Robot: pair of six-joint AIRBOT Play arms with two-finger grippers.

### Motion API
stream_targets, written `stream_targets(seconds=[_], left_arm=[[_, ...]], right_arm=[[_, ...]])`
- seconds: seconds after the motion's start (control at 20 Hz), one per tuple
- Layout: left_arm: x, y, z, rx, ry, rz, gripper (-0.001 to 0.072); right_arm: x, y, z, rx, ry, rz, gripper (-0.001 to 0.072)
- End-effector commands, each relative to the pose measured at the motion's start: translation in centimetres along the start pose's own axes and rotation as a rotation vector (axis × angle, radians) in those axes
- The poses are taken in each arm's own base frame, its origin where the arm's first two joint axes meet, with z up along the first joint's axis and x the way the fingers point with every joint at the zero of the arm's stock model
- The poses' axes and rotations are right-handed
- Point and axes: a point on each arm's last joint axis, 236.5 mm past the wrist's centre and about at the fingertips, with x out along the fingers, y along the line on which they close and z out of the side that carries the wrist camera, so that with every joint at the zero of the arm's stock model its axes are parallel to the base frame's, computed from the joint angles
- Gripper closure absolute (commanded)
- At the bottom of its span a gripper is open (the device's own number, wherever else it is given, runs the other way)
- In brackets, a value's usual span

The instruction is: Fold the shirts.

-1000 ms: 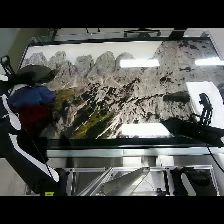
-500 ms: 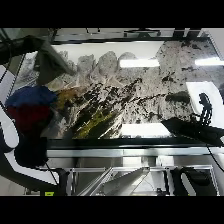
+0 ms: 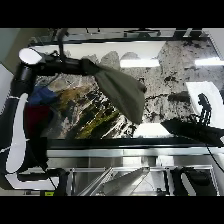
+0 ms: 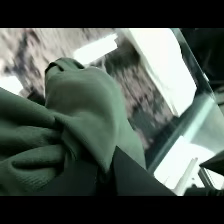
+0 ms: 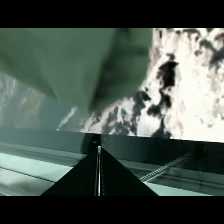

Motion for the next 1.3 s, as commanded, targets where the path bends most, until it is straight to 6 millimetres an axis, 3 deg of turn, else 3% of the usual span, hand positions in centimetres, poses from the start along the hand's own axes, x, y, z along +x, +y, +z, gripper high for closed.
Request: stream_targets(seconds=[0.0, 0.05, 0.1, 0.2, 0.3, 0.4, 0.55, 0.7, 0.9, 1.05, 1.2, 1.25], left_arm=[[3.5, 0.5, -5.1, -0.075, 0.113, -0.027, 0.0405], [3.6, 1.1, -5.5, -0.092, 0.115, -0.02, 0.0181], [3.1, 1.7, -5.3, -0.106, 0.109, -0.014, -0.0013], [0.5, 2.7, -5.1, -0.123, 0.125, -0.016, -0.0013], [-3.0, 3.7, -6.5, -0.193, 0.2, -0.039, -0.0013], [-5.6, 5.6, -10.0, -0.31, 0.297, -0.031, -0.0013], [-6.5, 9.5, -17.7, -0.455, 0.371, 0.089, -0.0013], [-3.8, 10.8, -22.9, -0.53, 0.31, 0.093, -0.0002], [1.9, 10.3, -26.8, -0.564, 0.265, 0.057, 0.0006], [6.5, 9.6, -27.9, -0.546, 0.282, 0.06, 0.0006], [10.9, 7.8, -27.9, -0.47, 0.355, 0.014, 0.0012], [12.0, 7.4, -28.0, -0.455, 0.382, 0.0, 0.0194]], right_arm=[[0.0, 0.0, -0.1, -0.031, 0.003, -0.001, 0.0552], [0.0, 0.0, 0.3, -0.039, -0.014, -0.001, 0.0318], [0.0, 0.0, 1.0, -0.041, -0.043, -0.001, 0.026], [0.3, -0.3, 2.2, -0.065, -0.076, -0.009, 0.0259], [1.4, -2.0, 2.6, -0.05, -0.039, -0.039, 0.025], [3.2, -4.4, 2.8, -0.046, 0.03, -0.072, 0.0249], [6.5, -7.0, 2.8, -0.07, 0.133, -0.082, 0.0249], [10.3, -7.7, 4.9, -0.069, 0.121, -0.009, 0.0248], [14.8, -8.4, 7.5, -0.014, 0.157, 0.072, 0.0248], [17.8, -9.1, 8.4, -0.001, 0.215, 0.085, 0.0248], [20.0, -8.3, 8.8, -0.029, 0.249, 0.108, 0.025], [20.4, -8.0, 8.9, -0.036, 0.254, 0.114, 0.0256]])
